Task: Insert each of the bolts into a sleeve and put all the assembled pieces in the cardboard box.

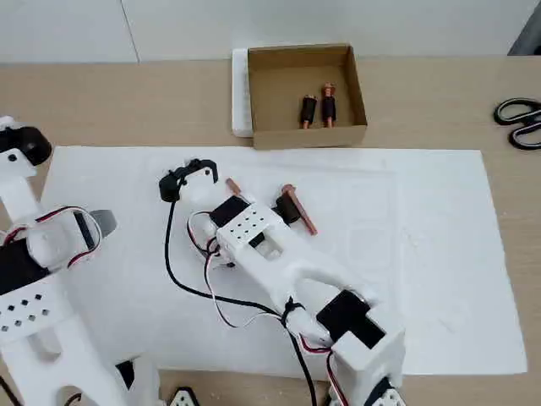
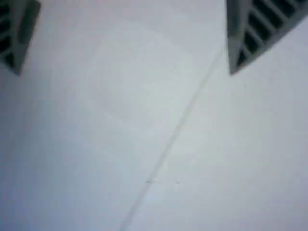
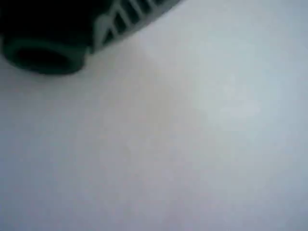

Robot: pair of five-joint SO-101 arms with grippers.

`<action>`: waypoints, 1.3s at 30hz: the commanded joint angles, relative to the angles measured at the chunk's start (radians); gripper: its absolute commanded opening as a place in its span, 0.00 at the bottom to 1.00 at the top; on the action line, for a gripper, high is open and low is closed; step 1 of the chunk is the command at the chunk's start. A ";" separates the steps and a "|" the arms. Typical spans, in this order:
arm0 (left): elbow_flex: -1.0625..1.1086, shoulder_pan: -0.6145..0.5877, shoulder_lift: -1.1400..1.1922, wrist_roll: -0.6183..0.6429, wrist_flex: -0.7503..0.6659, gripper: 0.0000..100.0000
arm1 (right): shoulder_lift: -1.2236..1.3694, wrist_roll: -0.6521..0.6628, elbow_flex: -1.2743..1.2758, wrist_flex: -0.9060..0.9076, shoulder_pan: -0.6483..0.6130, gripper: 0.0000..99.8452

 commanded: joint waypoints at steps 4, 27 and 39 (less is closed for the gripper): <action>-0.002 0.002 -0.014 -0.003 -0.003 0.26 | -0.117 -0.003 -0.043 0.077 -0.042 0.05; -0.005 0.003 -0.014 0.002 -0.043 0.26 | -0.705 -0.005 0.166 0.113 0.458 0.03; -0.007 0.302 -0.003 0.078 -0.032 0.26 | -0.981 0.175 0.428 0.097 0.553 0.03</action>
